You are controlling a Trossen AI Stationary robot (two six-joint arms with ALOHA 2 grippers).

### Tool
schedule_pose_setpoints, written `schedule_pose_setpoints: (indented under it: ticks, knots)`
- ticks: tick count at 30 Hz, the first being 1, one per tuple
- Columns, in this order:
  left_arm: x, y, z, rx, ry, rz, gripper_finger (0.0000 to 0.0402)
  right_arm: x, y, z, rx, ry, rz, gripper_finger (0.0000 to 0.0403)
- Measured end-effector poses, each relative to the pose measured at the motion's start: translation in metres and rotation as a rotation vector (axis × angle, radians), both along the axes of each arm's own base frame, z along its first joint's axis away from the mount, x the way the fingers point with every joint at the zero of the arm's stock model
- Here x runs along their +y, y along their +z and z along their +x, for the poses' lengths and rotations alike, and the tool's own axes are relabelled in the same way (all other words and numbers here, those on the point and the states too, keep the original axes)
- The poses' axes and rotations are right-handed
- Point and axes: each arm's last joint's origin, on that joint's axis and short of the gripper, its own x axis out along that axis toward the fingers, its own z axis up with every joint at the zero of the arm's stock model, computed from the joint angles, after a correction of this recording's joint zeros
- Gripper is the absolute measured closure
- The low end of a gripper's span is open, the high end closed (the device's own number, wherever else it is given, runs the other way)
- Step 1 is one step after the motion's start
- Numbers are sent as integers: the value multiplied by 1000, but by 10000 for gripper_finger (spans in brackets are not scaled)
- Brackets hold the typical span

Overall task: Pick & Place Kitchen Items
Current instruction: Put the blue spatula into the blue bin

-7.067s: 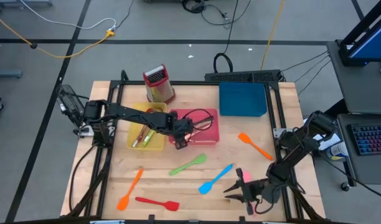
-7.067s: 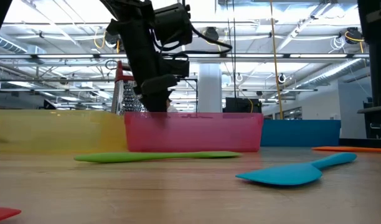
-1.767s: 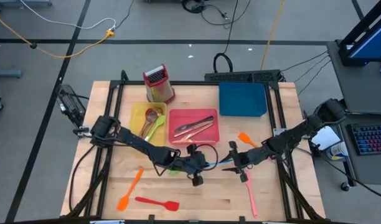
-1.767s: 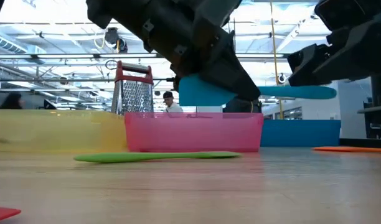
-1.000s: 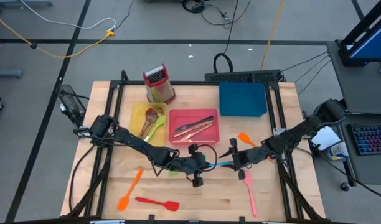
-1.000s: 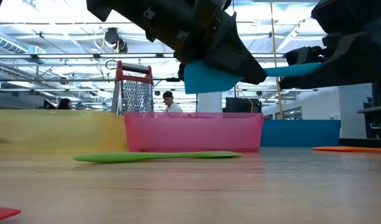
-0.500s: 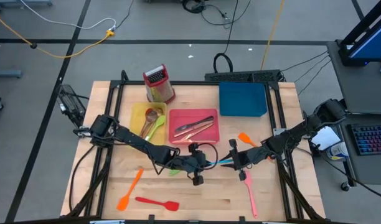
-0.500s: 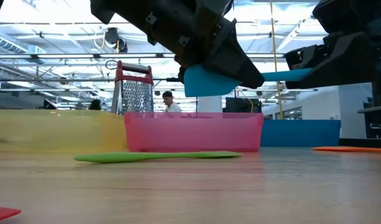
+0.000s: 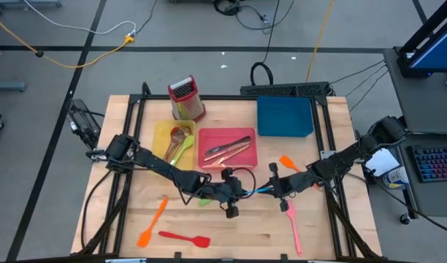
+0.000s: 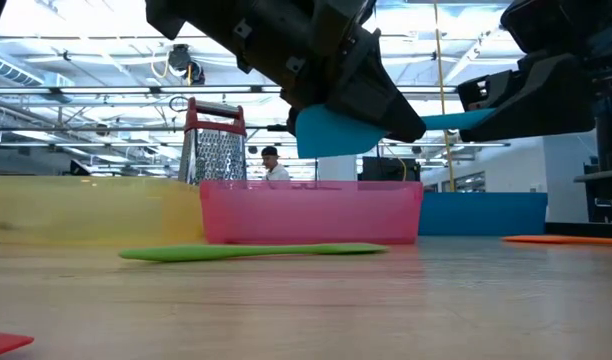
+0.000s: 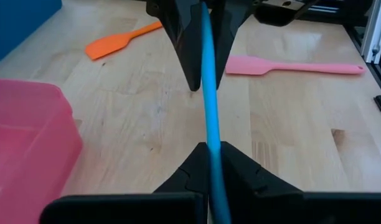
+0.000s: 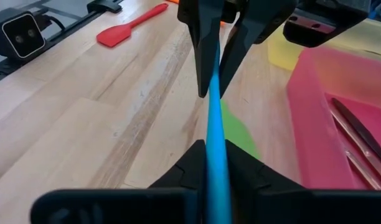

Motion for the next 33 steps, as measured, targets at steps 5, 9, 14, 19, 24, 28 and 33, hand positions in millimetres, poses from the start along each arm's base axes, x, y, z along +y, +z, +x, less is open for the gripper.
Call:
schedule_pose_setpoints:
  ticks: [5,9,14,19,24,28,33]
  knots:
    - [3,0,1,1,-2,3,357,0,-2,-1,28,-16,23,376]
    - [4,0,1,0,-8,23,312,0,-3,-2,46,-19,34,378]
    - [5,0,2,-4,13,51,266,-1,-4,-2,57,-22,42,373]
    - [7,9,0,-28,38,109,245,-1,-5,-2,70,-25,55,377]
    - [13,38,-9,-68,77,176,243,-1,-6,-3,86,-34,57,372]
    - [16,66,-20,-103,84,173,243,-1,-5,-3,84,-34,54,376]
    - [20,88,-33,-106,86,189,243,-3,6,-6,31,-20,32,373]
